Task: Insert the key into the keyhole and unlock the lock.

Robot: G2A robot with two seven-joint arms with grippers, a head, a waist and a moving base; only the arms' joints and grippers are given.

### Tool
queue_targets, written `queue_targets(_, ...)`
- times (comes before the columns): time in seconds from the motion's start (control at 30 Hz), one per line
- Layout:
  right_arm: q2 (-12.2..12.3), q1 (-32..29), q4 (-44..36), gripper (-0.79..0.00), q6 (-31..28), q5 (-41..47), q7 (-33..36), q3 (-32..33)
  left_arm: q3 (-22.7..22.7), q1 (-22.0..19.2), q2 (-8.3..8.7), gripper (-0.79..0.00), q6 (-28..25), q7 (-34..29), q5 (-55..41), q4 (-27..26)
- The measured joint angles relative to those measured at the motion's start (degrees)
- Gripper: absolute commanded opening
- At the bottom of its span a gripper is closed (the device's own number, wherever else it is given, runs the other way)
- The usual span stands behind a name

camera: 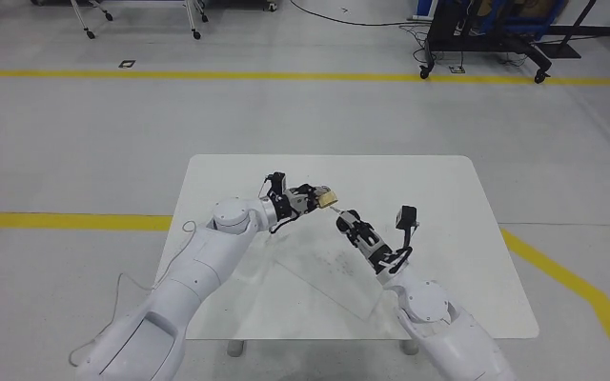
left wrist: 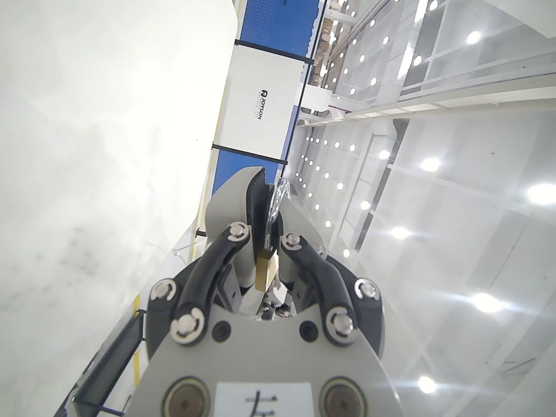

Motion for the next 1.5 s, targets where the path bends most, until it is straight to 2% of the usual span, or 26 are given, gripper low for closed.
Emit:
queue_targets(0.27,-0.5,0.3,1.5,-0.785,1.5,2.3,1.2,0.4,-0.5,1.2,0.17,-0.785,-5.1,3.7,6.0,-3.0)
queue_targets(0.57,-1.0,0.6,1.9,-0.785,1.9,2.2,0.1,1.3,-1.5,1.9,0.14,-0.785,-3.8,4.0,8.1,-4.8)
queue_targets(1.5,-2.9,1.5,3.0,-0.785,2.9,-0.2,-0.4,0.1,-3.9,3.2,-0.56,-0.785,-1.9,4.0,11.1,-5.9)
